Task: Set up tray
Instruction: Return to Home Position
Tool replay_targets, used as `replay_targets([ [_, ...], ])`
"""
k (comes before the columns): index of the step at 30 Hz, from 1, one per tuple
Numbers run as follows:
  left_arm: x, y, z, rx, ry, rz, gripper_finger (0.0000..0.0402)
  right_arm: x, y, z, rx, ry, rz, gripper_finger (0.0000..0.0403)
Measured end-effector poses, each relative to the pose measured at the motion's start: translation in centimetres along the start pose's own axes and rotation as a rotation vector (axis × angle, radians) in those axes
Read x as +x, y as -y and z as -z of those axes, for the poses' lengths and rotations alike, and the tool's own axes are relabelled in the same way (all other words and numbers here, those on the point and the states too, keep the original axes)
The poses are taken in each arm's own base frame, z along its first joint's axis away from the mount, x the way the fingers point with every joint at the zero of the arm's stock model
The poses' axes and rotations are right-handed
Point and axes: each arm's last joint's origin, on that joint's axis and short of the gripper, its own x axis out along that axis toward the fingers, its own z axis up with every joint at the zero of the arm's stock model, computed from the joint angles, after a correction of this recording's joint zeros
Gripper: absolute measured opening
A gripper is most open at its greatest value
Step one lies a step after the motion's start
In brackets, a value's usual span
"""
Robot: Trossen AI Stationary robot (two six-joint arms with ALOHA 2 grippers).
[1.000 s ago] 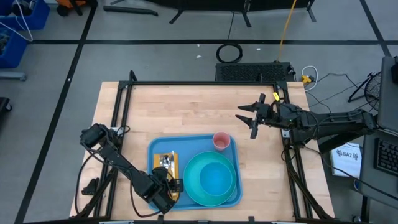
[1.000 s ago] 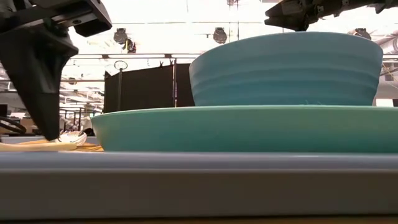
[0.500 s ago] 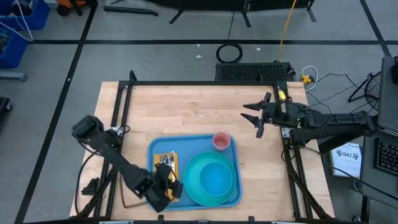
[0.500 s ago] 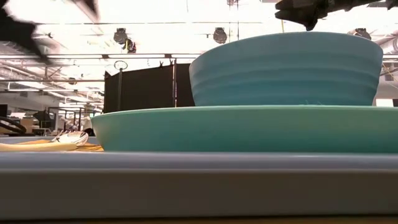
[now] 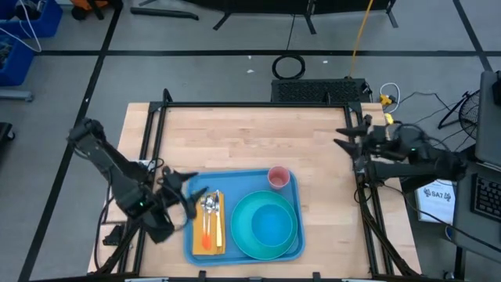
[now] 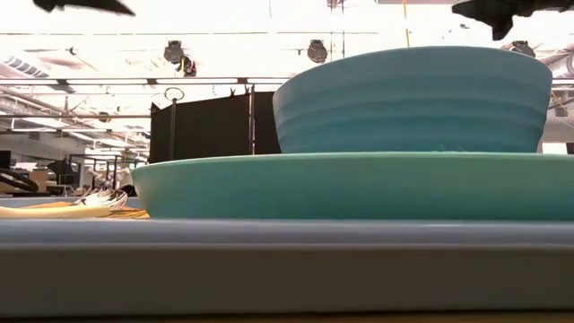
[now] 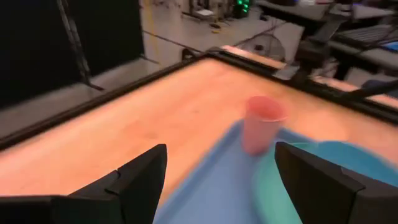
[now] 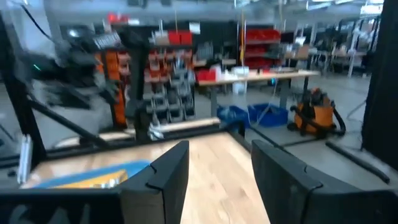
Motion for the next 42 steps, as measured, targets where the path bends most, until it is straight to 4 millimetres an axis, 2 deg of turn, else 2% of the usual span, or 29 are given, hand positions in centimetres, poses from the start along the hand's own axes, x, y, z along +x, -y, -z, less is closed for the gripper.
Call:
replay_targets([
  [3,0.6,-3.1,2.1,-0.038,-0.006,0.005,0.0304,-1.5,0.3,0.0,0.012,0.041,-0.033,0.0164],
  [7,2.5,-5.6,4.7,-0.054,-0.015,0.073,0.0307,-2.9,0.6,0.2,0.013,0.060,-0.077,0.0162],
  [11,4.3,-7.9,5.7,-0.039,-0.008,0.219,0.0305,-3.9,0.9,0.9,0.003,0.039,-0.102,0.0161],
  [14,5.3,-9.8,5.9,-0.028,0.064,0.325,0.0307,-4.0,0.8,0.7,-0.008,0.049,-0.126,0.0162],
  [21,6.3,-14.0,7.3,-0.012,0.184,0.444,0.0307,-4.1,0.5,0.6,0.001,0.050,-0.233,0.0156],
  [25,6.3,-15.0,7.5,0.021,0.219,0.489,0.0307,-4.2,0.5,0.7,0.004,0.045,-0.257,0.0155],
  [30,6.6,-15.9,7.8,0.051,0.167,0.468,0.0310,-3.7,0.4,1.3,0.002,0.028,-0.233,0.0155],
  [35,6.8,-16.4,7.5,0.050,0.175,0.460,0.0306,-1.2,-0.1,4.6,-0.008,0.026,-0.231,0.0155],
  [38,6.9,-16.6,7.4,0.057,0.174,0.482,0.0308,0.3,-0.5,6.6,-0.036,0.110,-0.229,0.0155],
  [42,7.1,-16.8,7.4,0.055,0.172,0.462,0.0306,1.3,-0.7,8.5,-0.056,0.198,-0.228,0.0155],
])
